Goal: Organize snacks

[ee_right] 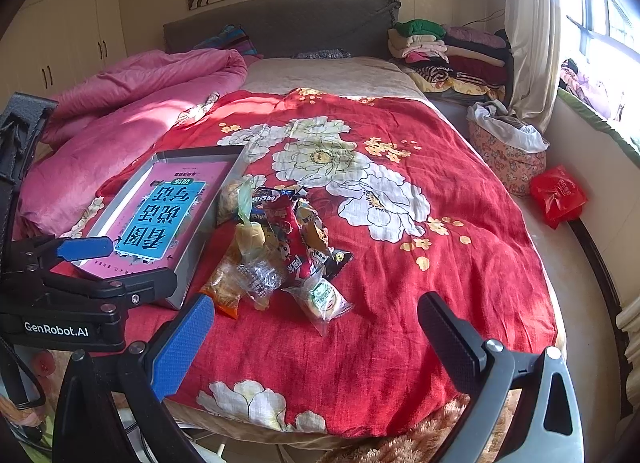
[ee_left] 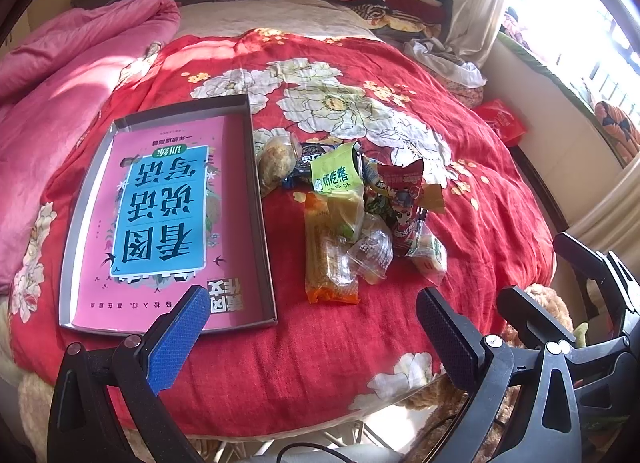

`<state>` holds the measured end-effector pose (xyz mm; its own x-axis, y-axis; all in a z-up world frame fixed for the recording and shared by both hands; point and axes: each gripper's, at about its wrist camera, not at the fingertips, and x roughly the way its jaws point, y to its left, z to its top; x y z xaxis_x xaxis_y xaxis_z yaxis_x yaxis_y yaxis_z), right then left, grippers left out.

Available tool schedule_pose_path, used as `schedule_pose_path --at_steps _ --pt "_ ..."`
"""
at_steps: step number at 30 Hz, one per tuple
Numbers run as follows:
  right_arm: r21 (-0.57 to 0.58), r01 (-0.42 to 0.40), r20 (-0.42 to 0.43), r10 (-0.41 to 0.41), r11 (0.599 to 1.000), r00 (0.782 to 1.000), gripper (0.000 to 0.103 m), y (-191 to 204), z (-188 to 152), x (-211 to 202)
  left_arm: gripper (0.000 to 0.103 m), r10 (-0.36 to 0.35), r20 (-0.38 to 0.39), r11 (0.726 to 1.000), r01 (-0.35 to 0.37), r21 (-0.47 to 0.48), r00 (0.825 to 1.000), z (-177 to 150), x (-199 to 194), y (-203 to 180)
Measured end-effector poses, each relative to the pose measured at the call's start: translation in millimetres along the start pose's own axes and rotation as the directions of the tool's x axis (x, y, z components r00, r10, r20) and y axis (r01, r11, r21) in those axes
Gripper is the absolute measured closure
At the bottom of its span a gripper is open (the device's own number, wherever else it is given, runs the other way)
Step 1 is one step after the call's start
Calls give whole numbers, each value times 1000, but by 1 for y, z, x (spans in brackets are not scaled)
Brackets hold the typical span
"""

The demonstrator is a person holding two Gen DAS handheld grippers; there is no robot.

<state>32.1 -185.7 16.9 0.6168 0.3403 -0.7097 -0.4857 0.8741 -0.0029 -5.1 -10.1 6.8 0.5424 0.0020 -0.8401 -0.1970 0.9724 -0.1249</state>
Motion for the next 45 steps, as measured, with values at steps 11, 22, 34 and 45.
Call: schedule_pose_path --at_steps 11,22,34,45 --pt "-4 -1 1 1 1000 1000 0 -1 -2 2 0 -6 -15 1000 6 -7 1000 -1 4 0" --pt "-4 -4 -6 3 1000 1000 0 -5 -2 10 0 -20 -62 1000 20 -8 998 -1 16 2" --pt "-15 -4 -15 4 1000 1000 0 -11 -3 25 0 -36 -68 999 33 -33 997 22 29 5" --pt "-77 -6 -78 0 997 997 0 -9 -7 57 0 -80 -111 995 73 -69 991 42 53 5"
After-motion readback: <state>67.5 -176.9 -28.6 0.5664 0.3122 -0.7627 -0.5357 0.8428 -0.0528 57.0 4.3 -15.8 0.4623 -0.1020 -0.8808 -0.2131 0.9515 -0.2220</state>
